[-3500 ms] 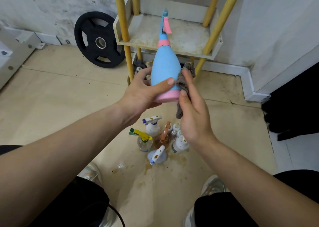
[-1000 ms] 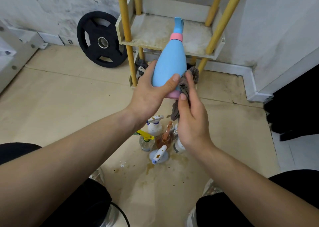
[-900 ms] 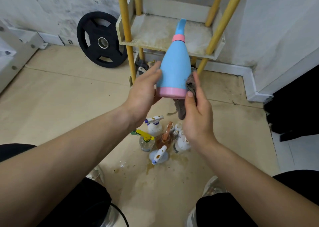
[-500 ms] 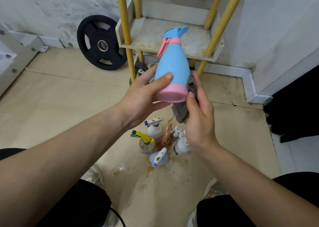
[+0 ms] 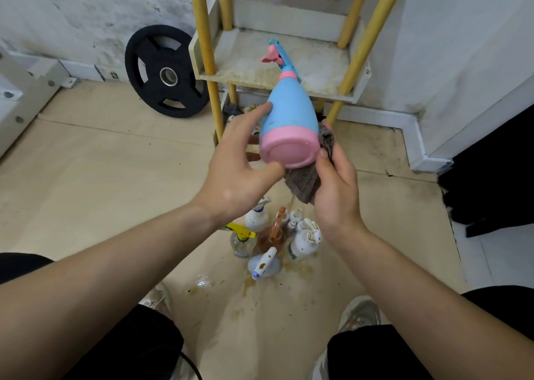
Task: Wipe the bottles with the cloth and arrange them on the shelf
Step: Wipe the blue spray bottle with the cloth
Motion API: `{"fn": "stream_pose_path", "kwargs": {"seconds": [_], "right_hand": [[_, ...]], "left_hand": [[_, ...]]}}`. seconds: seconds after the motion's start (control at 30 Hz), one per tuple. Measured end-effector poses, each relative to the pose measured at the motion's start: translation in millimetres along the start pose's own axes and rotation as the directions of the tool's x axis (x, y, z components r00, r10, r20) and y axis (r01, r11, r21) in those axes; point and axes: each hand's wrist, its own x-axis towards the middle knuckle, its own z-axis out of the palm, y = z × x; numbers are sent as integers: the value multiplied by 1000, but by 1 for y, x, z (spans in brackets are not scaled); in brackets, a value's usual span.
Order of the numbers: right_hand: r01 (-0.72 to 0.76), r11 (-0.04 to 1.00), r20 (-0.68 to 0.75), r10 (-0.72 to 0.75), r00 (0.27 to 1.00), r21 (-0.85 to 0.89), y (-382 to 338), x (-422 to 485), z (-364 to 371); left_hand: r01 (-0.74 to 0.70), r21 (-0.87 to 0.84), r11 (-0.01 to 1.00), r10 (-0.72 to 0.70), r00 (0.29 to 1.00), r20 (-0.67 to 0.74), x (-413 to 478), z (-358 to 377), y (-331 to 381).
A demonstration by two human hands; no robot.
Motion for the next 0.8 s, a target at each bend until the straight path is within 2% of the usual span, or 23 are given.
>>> {"fn": "stream_pose_path", "kwargs": {"seconds": [0.1, 0.17, 0.3, 0.37, 0.47, 0.57, 0.63, 0.73, 0.8], "right_hand": [[-76, 993, -24, 78, 997, 92, -3, 0, -2], [-107, 985, -63, 117, 991, 137, -3, 3, -5], [-189, 956, -125, 221, 967, 226, -3, 10, -11], [-258, 941, -137, 292, 947, 220, -5, 11, -13], [-338, 917, -97, 364, 926, 213, -5, 11, -16], [-386, 902, -38, 400, 916, 191, -7, 12, -18], [-394, 905, -48, 405, 913, 158, -9, 11, -18], [-361, 929, -93, 368, 925, 85, -10, 14, -18], [-271, 962, -114, 273, 955, 37, -12, 18, -17]], "left_hand": [[-190, 146, 971, 184, 981, 56, 2, -3, -8], [-276, 244, 930, 258, 961, 103, 4, -5, -12], [-398, 483, 780, 382, 914, 137, 8, -12, -17], [-439, 546, 714, 429, 890, 154, 12, -16, -18], [-508, 539, 672, 438, 859, 264, 19, -21, -18], [-523, 455, 721, 363, 844, 395, 21, -28, -16], [-504, 421, 754, 340, 848, 406, 20, -30, -14], [-509, 405, 760, 344, 843, 413, 19, -30, -10], [-524, 400, 752, 355, 833, 424, 19, -29, -8]]}}
